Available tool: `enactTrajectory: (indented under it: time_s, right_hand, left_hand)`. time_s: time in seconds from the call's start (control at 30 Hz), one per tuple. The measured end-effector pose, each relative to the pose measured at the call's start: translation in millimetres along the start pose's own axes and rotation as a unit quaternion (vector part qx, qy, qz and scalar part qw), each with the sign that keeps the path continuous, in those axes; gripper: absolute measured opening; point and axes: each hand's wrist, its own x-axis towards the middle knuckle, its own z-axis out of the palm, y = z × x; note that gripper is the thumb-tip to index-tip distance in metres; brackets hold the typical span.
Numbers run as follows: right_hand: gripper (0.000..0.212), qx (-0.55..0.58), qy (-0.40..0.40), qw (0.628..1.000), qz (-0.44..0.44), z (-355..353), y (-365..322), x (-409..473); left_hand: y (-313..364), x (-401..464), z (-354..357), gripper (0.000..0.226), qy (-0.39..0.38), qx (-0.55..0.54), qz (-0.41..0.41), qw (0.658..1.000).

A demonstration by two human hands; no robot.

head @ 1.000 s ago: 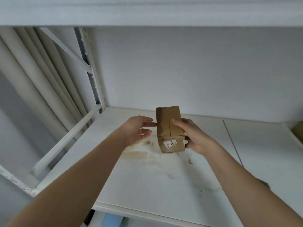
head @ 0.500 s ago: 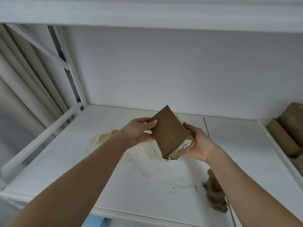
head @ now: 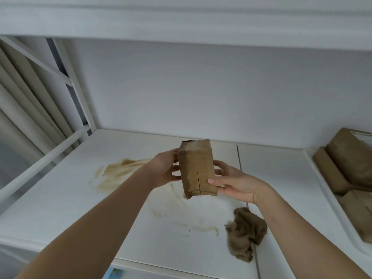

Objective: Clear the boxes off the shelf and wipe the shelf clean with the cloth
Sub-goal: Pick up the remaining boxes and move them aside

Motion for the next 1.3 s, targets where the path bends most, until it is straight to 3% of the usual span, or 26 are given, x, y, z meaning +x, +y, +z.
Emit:
enactTrajectory:
  time_s: [0.2,0.5,0.63,0.77,0.83,1.0,1.13,1.3]
  right_hand:
    - [0.101,-0.073,0.003,0.997,-0.018,-16.9,-1.5,-9.4]
    - [0.098,-0.166,0.011,0.986,-0.030,-33.0,-10.1,-28.6]
    - [0.087,-0.134,0.029,0.991,-0.010,-35.0,-21.0,-47.4]
    - [0.039,-0.043,0.063,0.997,-0.028,-36.0,-25.0,-68.6]
    - [0.028,0.008,0.111,0.992,-0.054,-38.4,-21.7,-76.2]
    - [0.040,0.041,0.177,0.983,-0.011,-34.0,-15.3,-96.7]
    - [0.062,0.035,0.150,0.986,0.060,-22.8,-2.1,-106.9]
    - [0.031,0.031,0.184,0.982,0.020,-12.9,10.4,-125.2]
  left_hand:
    - [-2.6,3.0,17.8,0.049,-0.028,-0.060,-0.041,0.997]
    - [-11.5,-4.1,44.3,0.055,-0.056,-0.050,-0.011,0.997]
    - [-17.1,-11.3,54.2,0.042,0.007,-0.086,-0.046,0.995]
    - [-18.2,-15.2,58.0,0.036,0.034,-0.165,-0.072,0.983]
    - [-17.2,-19.2,63.3,0.034,0.031,-0.213,-0.075,0.974]
    - [-22.6,-39.8,77.6,0.032,-0.003,-0.244,-0.076,0.967]
    - [-26.9,-50.2,76.4,0.027,-0.005,-0.214,-0.070,0.974]
    - [-37.3,-47.8,76.9,0.029,0.006,-0.133,-0.055,0.990]
